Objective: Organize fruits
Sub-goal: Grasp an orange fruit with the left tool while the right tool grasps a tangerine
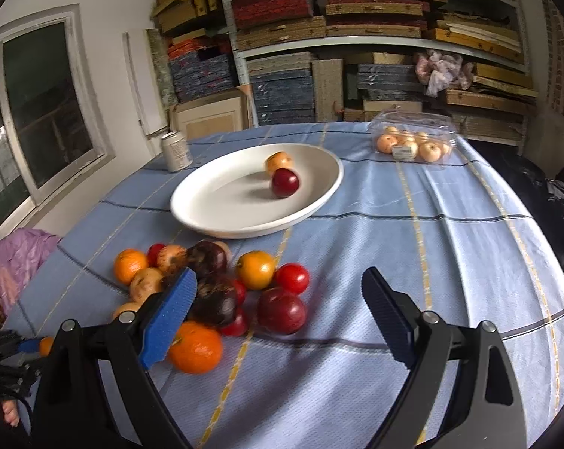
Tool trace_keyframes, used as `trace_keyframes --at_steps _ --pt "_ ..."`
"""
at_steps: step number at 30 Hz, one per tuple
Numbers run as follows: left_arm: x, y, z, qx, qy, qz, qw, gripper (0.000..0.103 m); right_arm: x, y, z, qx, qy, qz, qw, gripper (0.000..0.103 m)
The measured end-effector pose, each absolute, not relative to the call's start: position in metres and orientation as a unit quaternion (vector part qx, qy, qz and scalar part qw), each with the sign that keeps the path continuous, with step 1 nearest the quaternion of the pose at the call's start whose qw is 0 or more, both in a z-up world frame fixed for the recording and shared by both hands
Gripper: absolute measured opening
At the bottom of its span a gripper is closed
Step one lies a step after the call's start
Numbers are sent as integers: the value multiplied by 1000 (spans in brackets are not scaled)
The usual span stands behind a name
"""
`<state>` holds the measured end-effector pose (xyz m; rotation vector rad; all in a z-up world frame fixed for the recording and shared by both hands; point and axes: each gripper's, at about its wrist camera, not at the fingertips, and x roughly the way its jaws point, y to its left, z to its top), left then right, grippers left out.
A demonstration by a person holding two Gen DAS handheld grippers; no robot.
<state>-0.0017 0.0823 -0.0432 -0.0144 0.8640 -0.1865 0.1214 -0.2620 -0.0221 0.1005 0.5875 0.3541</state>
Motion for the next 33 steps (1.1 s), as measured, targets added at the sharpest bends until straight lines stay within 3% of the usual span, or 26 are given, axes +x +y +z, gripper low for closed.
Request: trace_keyframes --at_steps 3,8,17,33 --pt "12 80 -37 -11 404 -84 911 39 107 -251 -26 31 296 209 931 84" --pt "44 74 -34 -34 392 -86 915 39 86 -216 -46 -46 322 242 914 51" --pt "59 75 -38 -85 394 -122 907 39 104 -188 -68 -67 366 245 895 45" --pt "60 72 -42 -78 406 -120 902 39 114 -184 -71 -59 375 247 892 46"
